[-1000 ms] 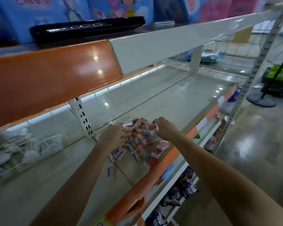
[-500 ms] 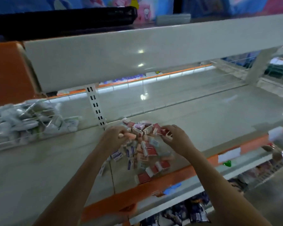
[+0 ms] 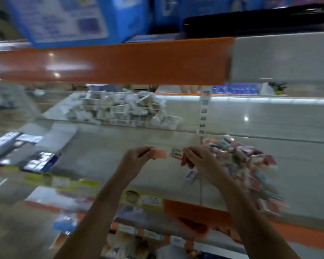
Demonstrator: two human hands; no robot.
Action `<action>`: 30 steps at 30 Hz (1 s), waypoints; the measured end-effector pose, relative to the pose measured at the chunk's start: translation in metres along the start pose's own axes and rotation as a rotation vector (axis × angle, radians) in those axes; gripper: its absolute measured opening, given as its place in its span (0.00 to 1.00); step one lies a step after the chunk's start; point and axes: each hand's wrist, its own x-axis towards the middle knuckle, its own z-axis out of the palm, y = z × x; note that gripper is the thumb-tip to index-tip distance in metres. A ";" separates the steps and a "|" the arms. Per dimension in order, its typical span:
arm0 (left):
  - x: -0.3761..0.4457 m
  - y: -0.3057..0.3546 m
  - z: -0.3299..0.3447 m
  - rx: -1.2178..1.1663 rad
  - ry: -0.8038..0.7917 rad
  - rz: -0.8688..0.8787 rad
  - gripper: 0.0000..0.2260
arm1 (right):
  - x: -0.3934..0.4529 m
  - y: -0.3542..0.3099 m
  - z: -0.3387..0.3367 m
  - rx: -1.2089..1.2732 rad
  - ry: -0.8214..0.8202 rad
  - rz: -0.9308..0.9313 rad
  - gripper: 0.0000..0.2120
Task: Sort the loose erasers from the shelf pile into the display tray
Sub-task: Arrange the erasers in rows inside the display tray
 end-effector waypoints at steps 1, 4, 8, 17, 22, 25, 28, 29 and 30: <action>-0.008 -0.008 -0.017 -0.002 0.033 -0.015 0.06 | 0.005 -0.005 0.017 0.038 -0.038 -0.005 0.13; -0.032 -0.036 -0.068 -0.005 0.121 -0.067 0.06 | 0.021 -0.021 0.074 0.042 -0.123 -0.030 0.13; -0.063 -0.075 -0.141 0.029 0.173 -0.131 0.05 | 0.036 -0.043 0.160 0.070 -0.197 -0.061 0.13; -0.104 -0.156 -0.291 0.031 0.248 -0.191 0.06 | 0.068 -0.073 0.337 0.064 -0.235 -0.055 0.13; -0.099 -0.202 -0.340 0.023 0.304 -0.227 0.05 | 0.099 -0.088 0.389 0.020 -0.237 -0.048 0.12; -0.089 -0.226 -0.368 -0.022 0.308 -0.240 0.06 | 0.130 -0.095 0.415 -0.020 -0.252 -0.071 0.12; -0.072 -0.243 -0.398 -0.076 0.347 -0.234 0.06 | 0.164 -0.106 0.442 -0.057 -0.260 -0.106 0.12; -0.064 -0.248 -0.409 -0.089 0.374 -0.239 0.06 | 0.176 -0.111 0.452 -0.056 -0.269 -0.105 0.12; -0.056 -0.253 -0.420 -0.098 0.398 -0.248 0.05 | 0.188 -0.116 0.461 -0.049 -0.281 -0.095 0.11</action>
